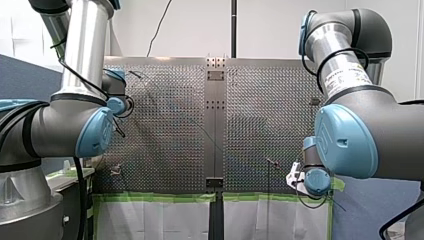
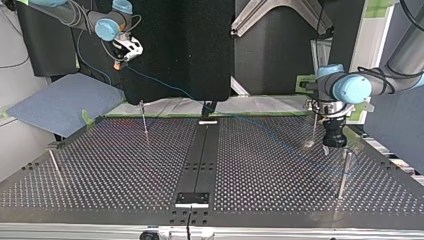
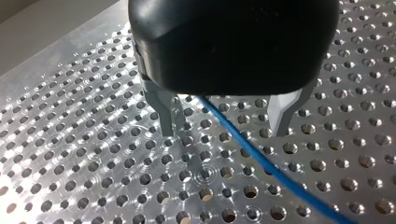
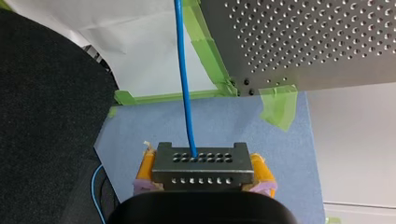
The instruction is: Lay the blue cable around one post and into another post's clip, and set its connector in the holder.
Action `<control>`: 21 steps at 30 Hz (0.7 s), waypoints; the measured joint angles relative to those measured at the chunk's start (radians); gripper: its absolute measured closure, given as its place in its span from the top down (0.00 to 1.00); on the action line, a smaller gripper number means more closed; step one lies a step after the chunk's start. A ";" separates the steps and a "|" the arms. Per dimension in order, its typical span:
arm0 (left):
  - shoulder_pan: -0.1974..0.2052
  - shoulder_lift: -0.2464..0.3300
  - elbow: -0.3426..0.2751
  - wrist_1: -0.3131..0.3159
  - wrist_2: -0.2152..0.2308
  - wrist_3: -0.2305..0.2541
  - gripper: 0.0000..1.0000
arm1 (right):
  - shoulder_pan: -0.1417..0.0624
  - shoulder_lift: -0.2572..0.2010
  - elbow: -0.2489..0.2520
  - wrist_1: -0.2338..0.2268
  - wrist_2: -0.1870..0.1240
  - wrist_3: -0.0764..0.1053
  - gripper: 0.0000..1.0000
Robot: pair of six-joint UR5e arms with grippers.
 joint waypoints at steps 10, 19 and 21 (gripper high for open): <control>0.000 0.001 0.000 -0.001 0.000 0.000 1.00 | -0.008 0.027 -0.034 0.005 -0.076 -0.015 0.00; 0.000 0.000 0.000 -0.012 -0.002 0.009 1.00 | -0.010 -0.044 -0.035 -0.063 -0.152 -0.017 0.00; 0.000 0.000 0.000 -0.016 -0.002 0.012 1.00 | -0.014 -0.061 -0.035 -0.080 -0.170 -0.010 0.00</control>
